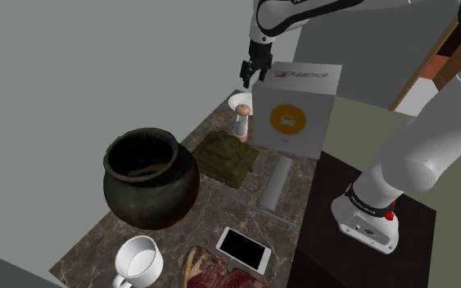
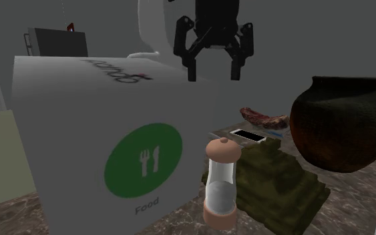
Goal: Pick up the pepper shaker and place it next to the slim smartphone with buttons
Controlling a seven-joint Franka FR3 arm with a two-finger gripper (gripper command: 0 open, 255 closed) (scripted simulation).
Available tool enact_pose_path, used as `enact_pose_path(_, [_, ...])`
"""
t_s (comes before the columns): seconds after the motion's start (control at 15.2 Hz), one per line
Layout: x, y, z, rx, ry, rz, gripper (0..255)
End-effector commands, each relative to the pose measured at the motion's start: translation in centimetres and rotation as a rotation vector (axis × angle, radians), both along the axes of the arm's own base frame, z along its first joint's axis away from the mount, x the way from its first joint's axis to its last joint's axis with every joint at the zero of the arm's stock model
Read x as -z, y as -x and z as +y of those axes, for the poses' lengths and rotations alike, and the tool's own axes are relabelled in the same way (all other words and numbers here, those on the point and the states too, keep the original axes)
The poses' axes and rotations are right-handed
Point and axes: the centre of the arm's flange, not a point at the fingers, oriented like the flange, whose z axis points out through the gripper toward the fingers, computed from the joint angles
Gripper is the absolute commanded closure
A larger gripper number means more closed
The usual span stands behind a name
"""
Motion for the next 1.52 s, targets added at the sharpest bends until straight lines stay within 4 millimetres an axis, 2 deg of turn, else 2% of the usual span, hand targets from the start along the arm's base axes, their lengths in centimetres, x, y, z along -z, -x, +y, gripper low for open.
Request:
enact_pose_path(0.0, [6.5,-2.9,-0.1,-0.006,-0.003,0.102,0])
enact_pose_path(0.2, [9.3,-6.0,0.4,-0.02,-0.012,0.118,0])
enact_pose_path(0.26, [9.8,-6.6,0.5,-0.023,-0.014,0.122,0])
enact_pose_path(0.4, [10.8,-6.5,0.5,-0.023,-0.014,0.122,0])
enact_pose_path(0.46, [1.6,-6.2,1.2,-0.034,-0.015,-0.064,0])
enact_pose_path(0.53, [1.6,-6.2,1.2,-0.034,-0.015,-0.064,0])
enact_pose_path(0.86, [8.2,-6.4,-1.5,0.093,-0.127,-0.014,0])
enact_pose_path(1.45, [12.9,-6.6,-1.2,0.107,-0.14,-0.008,0])
